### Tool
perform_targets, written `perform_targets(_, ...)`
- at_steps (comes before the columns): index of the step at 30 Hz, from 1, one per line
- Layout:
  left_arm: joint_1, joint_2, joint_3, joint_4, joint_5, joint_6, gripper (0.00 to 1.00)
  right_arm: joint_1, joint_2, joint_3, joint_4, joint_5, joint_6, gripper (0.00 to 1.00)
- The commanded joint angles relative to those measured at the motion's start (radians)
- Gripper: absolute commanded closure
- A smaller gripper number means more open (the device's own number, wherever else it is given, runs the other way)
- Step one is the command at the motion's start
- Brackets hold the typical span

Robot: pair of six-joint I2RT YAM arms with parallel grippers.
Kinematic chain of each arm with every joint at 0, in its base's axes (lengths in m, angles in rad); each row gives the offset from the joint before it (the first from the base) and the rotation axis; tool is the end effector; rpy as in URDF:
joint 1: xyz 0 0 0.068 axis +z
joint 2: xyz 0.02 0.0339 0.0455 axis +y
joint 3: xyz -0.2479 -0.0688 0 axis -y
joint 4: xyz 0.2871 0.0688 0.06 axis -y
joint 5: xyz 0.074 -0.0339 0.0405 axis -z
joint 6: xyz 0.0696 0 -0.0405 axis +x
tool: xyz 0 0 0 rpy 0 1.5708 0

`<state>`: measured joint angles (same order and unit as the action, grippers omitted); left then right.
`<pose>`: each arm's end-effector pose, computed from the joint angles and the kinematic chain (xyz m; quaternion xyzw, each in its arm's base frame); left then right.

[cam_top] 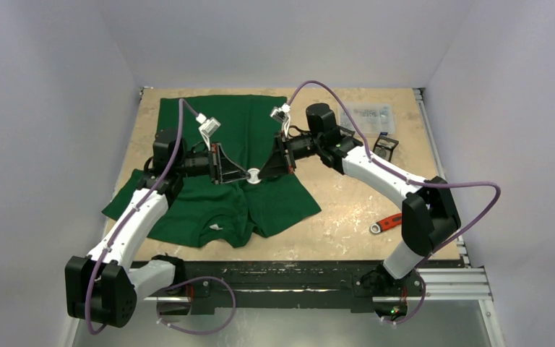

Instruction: Remove the brooch from the garment

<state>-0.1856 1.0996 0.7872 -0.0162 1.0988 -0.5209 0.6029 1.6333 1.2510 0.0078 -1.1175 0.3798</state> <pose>0.2825 -0.1161 0.2691 0.1839 0.7345 -0.5701 0.3187 0.3117 0.2905 0.2713 -0.3747 0.6631 0.6115 0.2143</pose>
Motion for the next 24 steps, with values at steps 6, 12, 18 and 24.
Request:
perform_targets(6,0.008,0.015,-0.008,0.148,-0.030,-0.209,1.00,-0.013,-0.087,-0.009,-0.033,0.015,-0.060,0.52)
perform_targets(12,0.008,0.033,-0.036,0.304,-0.040,-0.341,1.00,-0.011,-0.174,-0.122,0.101,0.097,0.027,0.42)
perform_targets(18,0.008,0.024,-0.039,0.344,-0.045,-0.381,1.00,-0.010,-0.187,-0.144,0.211,0.153,0.136,0.36)
perform_targets(24,0.006,0.018,-0.037,0.382,-0.048,-0.404,1.00,0.000,-0.154,-0.145,0.315,0.175,0.229,0.35)
